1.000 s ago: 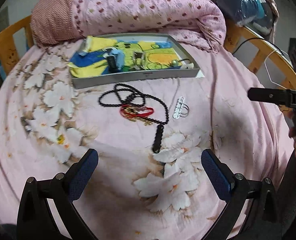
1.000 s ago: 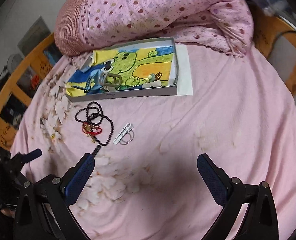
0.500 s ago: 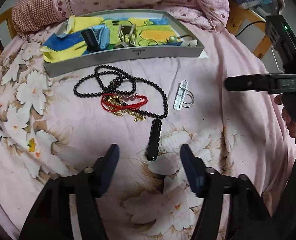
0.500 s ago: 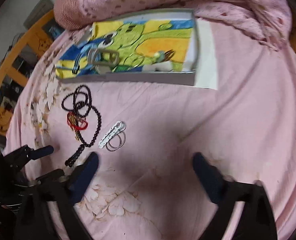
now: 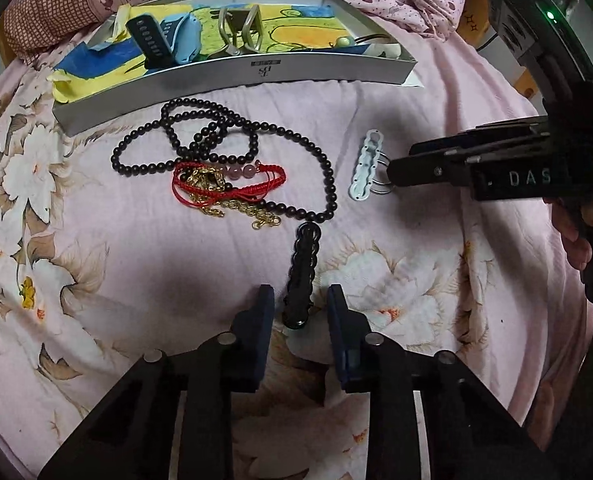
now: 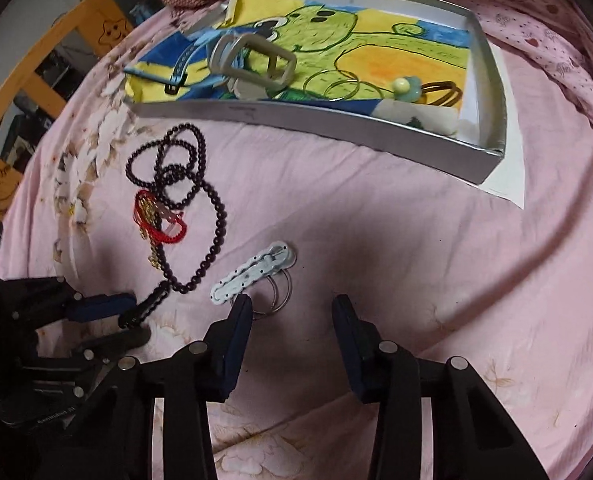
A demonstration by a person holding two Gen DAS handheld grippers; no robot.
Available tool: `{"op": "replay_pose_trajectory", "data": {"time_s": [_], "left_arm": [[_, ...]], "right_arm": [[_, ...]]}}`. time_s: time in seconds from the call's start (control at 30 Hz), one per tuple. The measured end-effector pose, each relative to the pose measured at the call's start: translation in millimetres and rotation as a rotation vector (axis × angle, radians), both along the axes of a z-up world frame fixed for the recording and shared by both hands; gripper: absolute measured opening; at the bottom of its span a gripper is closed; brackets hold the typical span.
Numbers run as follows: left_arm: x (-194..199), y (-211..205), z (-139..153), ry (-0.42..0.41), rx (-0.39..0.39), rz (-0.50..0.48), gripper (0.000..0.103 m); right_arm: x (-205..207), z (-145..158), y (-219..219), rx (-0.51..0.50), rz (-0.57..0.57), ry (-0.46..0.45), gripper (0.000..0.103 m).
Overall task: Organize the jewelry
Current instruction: 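Grasp the black bead tassel with the left tool while the right tool grasps rings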
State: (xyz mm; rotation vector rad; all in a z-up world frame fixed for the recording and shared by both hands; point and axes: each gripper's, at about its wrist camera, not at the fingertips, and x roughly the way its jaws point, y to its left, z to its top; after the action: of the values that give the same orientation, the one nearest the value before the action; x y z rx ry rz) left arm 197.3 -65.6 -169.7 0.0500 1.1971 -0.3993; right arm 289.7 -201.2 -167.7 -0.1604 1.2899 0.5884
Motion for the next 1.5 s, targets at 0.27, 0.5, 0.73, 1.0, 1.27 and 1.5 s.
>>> {"op": "replay_pose_trajectory", "data": {"time_s": [0.27,0.5,0.73,1.0,1.27,1.5], "left_arm": [[5.1,8.0,-4.6,0.004,-0.004,0.028,0.014],[2.8,8.8,-3.5,-0.007,0.005,0.029,0.012],[2.4,3.8,-4.3,-0.004,-0.005,0.038,0.012],[0.5,1.8,0.6,-0.002,-0.022,0.034,0.012],[-9.8,3.3,22.9,-0.028,-0.079,0.021,0.012],[-13.8,6.2,24.0,-0.038,-0.07,0.039,0.012]], "right_arm": [[1.5,-5.3,13.5,-0.079,0.016,-0.053,0.04],[-4.2,-8.8,31.5,-0.167,0.078,-0.108,0.04],[-10.1,-8.6,33.1,-0.183,0.093,-0.092,0.018],[-28.7,-5.2,24.7,-0.168,0.047,-0.073,0.004],[-59.6,3.8,10.0,-0.138,0.019,-0.021,0.001],[-57.1,12.5,5.1,-0.086,-0.023,-0.046,0.002]]}}
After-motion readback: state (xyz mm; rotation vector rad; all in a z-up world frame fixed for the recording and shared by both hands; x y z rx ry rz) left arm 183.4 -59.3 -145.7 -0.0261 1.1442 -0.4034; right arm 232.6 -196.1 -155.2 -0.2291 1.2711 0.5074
